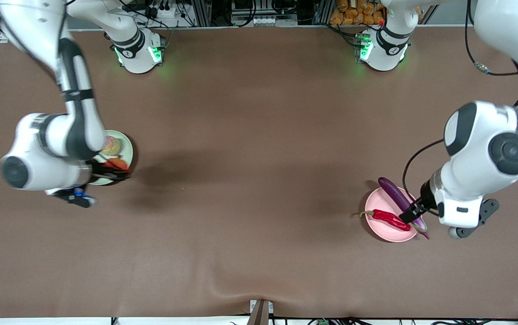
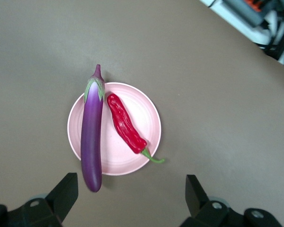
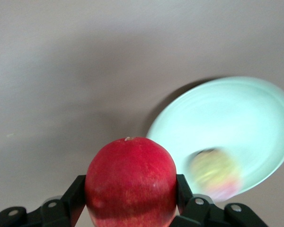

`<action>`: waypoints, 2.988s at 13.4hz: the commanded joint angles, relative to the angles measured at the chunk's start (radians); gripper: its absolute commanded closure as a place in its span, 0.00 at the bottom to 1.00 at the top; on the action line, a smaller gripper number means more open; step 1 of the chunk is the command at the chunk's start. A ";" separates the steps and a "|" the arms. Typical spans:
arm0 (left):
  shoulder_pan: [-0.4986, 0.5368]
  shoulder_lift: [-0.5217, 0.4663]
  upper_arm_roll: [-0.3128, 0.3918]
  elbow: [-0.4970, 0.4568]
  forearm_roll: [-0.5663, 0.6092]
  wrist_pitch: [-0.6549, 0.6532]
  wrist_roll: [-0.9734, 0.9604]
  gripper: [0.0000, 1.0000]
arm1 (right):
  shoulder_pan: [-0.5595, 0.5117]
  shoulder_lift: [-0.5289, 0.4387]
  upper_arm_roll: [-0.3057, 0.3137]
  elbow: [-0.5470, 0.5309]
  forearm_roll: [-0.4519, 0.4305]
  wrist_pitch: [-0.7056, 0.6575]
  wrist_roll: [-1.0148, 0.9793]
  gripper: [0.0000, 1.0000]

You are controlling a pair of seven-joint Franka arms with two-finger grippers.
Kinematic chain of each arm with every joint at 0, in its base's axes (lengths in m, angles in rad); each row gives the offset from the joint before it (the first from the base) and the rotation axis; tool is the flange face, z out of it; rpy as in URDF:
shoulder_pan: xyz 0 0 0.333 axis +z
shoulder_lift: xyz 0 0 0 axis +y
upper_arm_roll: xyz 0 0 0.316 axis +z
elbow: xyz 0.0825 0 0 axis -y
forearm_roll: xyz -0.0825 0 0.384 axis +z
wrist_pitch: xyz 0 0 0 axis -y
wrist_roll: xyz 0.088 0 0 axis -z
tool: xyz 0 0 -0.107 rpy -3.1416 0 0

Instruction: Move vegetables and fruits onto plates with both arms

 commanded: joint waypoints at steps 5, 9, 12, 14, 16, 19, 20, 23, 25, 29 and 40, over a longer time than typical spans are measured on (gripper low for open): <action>0.029 -0.287 -0.016 -0.009 -0.053 -0.241 0.362 0.00 | -0.099 0.067 0.019 -0.114 -0.015 0.211 -0.204 0.53; 0.088 -0.367 0.032 -0.022 -0.192 -0.251 0.562 0.00 | -0.104 0.052 0.019 -0.099 -0.007 0.118 -0.201 0.00; -0.055 -0.435 0.212 -0.099 -0.196 -0.312 0.635 0.00 | -0.101 0.029 0.019 -0.014 -0.005 -0.016 -0.193 0.00; -0.069 -0.485 0.259 -0.172 -0.211 -0.315 0.681 0.00 | -0.093 0.031 0.019 0.164 -0.007 -0.167 -0.192 0.00; -0.136 -0.541 0.347 -0.243 -0.228 -0.309 0.688 0.00 | -0.090 0.031 0.022 0.340 -0.011 -0.250 -0.205 0.00; -0.130 -0.582 0.343 -0.266 -0.226 -0.318 0.689 0.00 | -0.096 0.035 0.014 0.589 -0.018 -0.463 -0.202 0.00; -0.130 -0.599 0.338 -0.288 -0.225 -0.318 0.691 0.00 | -0.101 0.028 0.013 0.622 -0.018 -0.526 -0.201 0.00; -0.127 -0.634 0.326 -0.328 -0.220 -0.312 0.694 0.00 | -0.085 -0.069 0.017 0.677 -0.013 -0.639 -0.198 0.00; -0.126 -0.633 0.321 -0.320 -0.214 -0.317 0.755 0.00 | -0.099 -0.112 0.013 0.677 -0.018 -0.707 -0.199 0.00; -0.121 -0.634 0.321 -0.320 -0.212 -0.336 0.783 0.00 | -0.140 -0.209 0.052 0.660 -0.066 -0.694 -0.195 0.00; -0.121 -0.684 0.306 -0.392 -0.212 -0.304 0.775 0.00 | -0.340 -0.506 0.367 0.231 -0.214 -0.404 -0.207 0.00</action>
